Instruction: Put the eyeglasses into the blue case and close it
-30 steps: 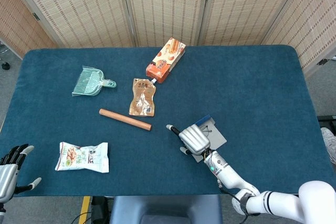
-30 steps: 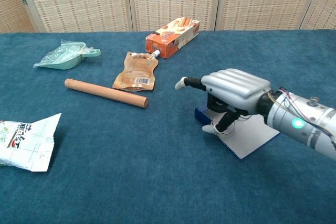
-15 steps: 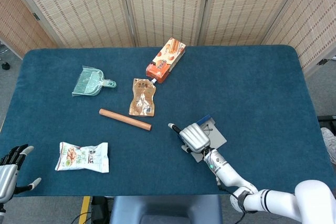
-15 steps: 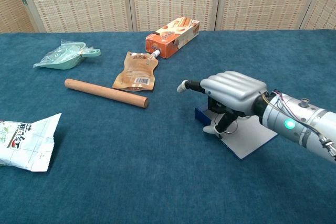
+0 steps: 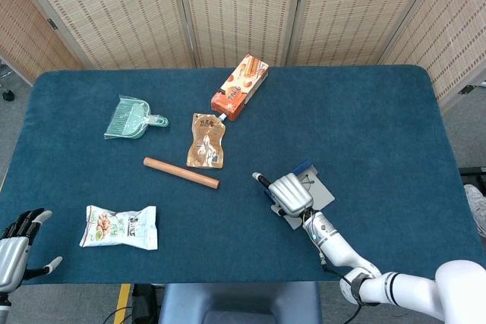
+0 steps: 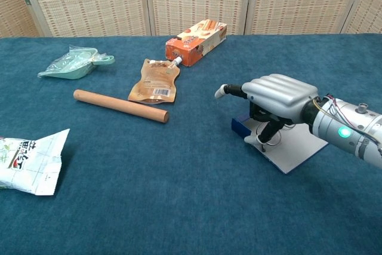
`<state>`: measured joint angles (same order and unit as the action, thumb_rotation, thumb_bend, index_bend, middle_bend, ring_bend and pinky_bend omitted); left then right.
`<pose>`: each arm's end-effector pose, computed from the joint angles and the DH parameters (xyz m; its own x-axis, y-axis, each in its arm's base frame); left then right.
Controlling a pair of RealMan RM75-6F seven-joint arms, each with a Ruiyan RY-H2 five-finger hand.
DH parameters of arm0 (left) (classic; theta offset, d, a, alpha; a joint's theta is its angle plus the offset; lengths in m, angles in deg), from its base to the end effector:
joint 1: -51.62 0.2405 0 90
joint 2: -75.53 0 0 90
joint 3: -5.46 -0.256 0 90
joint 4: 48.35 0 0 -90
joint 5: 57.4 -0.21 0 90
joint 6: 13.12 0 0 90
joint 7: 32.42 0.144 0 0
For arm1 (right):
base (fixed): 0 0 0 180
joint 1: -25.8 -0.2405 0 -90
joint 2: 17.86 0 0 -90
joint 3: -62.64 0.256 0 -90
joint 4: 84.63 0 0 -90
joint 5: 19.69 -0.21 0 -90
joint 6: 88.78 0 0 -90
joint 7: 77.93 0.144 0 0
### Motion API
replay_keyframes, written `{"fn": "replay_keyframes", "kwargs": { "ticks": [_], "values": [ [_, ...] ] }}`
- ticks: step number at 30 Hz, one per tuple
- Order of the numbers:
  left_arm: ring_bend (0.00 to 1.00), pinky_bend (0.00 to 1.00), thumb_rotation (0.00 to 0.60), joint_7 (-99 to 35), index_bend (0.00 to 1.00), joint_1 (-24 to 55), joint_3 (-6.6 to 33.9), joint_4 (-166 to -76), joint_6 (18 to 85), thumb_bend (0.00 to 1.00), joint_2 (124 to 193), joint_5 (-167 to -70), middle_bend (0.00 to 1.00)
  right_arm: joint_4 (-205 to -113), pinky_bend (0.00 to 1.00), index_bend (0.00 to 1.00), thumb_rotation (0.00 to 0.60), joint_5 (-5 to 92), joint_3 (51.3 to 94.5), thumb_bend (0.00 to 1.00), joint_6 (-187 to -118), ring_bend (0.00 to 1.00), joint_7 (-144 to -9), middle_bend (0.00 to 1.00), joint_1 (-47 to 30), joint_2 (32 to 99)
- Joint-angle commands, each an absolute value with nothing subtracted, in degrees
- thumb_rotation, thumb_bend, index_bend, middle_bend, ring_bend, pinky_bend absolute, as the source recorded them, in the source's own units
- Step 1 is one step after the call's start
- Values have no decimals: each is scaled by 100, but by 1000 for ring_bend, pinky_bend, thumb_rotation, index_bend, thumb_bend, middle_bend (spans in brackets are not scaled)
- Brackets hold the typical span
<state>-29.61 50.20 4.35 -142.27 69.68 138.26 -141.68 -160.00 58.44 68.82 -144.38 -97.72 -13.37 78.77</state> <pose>-0.3287 0.1459 0.1517 0.4284 0.1380 0.8930 0.8949 0.0716 -0.4404 -0.1568 -0.3152 -0.0602 0.5720 -0.1939 0.7970 -0.7455 -0.5280 0.4066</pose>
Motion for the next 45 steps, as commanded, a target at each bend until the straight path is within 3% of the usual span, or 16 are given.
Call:
{"fn": "replay_keyframes", "kwargs": {
  "ticks": [1,18,31,45],
  "values": [
    [103,216,600,-2949,178,5014,433,-14233,6944,196,13825,-14161,132,-16039,1000,115,600,5862,6839,233,-14454,1000,-9770,1000,-1312,7828],
    [103,216,600,-2929,178,4988,431,-14248,6909,196,13848,-14172,132,-15883,1000,115,600,5777,6864,233,-14469,1000,-9580,1000,-1256,7705],
    [103,216,600,-2910,178,4955,440,-14258,6869,196,13860,-14171,132,-16055,1000,115,600,5920,6646,233,-14621,1000,-9431,1000,-1017,7126],
    [103,216,600,-2890,178,4962,432,-14283,6885,196,13850,-14167,132,-15344,1000,115,600,5813,6763,233,-14303,1000,-9342,1000,-1208,7591]
  ]
}}
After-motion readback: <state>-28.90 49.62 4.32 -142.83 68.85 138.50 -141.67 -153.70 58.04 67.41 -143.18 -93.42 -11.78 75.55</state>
